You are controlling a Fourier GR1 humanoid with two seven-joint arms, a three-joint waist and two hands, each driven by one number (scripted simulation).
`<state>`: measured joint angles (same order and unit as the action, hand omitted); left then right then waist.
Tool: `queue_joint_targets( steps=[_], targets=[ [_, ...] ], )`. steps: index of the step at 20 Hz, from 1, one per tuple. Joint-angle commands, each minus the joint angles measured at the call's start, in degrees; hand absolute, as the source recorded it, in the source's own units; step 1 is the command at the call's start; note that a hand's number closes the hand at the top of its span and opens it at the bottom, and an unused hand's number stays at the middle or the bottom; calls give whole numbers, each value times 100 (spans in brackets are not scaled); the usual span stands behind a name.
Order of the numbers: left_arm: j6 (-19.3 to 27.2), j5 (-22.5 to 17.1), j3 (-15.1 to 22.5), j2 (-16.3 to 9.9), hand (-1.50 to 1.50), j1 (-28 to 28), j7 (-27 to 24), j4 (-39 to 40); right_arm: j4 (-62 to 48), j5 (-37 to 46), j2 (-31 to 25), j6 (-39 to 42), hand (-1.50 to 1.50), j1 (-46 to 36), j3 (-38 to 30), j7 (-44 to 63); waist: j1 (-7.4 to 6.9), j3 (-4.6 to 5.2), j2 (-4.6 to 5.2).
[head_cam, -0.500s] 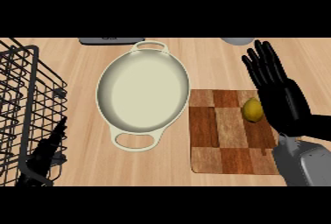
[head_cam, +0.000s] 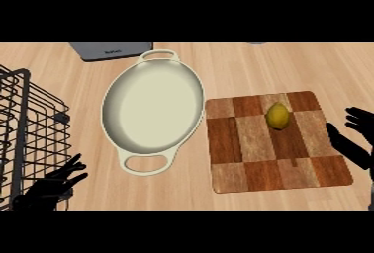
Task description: Pick the lemon from the cutting board and place it in the pot
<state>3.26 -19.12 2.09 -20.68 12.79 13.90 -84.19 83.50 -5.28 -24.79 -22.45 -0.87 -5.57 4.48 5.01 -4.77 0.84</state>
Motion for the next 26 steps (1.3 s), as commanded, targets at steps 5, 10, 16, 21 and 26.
queue_joint_targets(
  steps=[5, 10, 16, 21, 26],
  targets=[
    [283, 984, -583, -442, 0, -419, -597, -538, -49, 1702, -198, -1892, -150, 779, -142, -32, -82, 473, -154],
    [-245, 1628, -1073, -62, 0, -519, -512, -809, 45, 2234, -116, -1941, -150, 962, 312, 889, -394, 501, -102],
    [-660, 2195, -1252, 475, 0, -869, -337, -920, 264, 2671, -544, -1123, -150, 487, 745, 2472, -597, 518, -52],
    [-1077, 2473, -1452, 791, 0, -1013, -220, -1023, 152, 2707, -853, 46, -150, 137, 1170, 3835, -757, 511, -31],
    [-951, 2490, -1420, 761, 0, -1231, -139, -931, 134, 2300, -927, 1294, -150, -478, 1537, 5025, -784, 498, -34]
  ],
)
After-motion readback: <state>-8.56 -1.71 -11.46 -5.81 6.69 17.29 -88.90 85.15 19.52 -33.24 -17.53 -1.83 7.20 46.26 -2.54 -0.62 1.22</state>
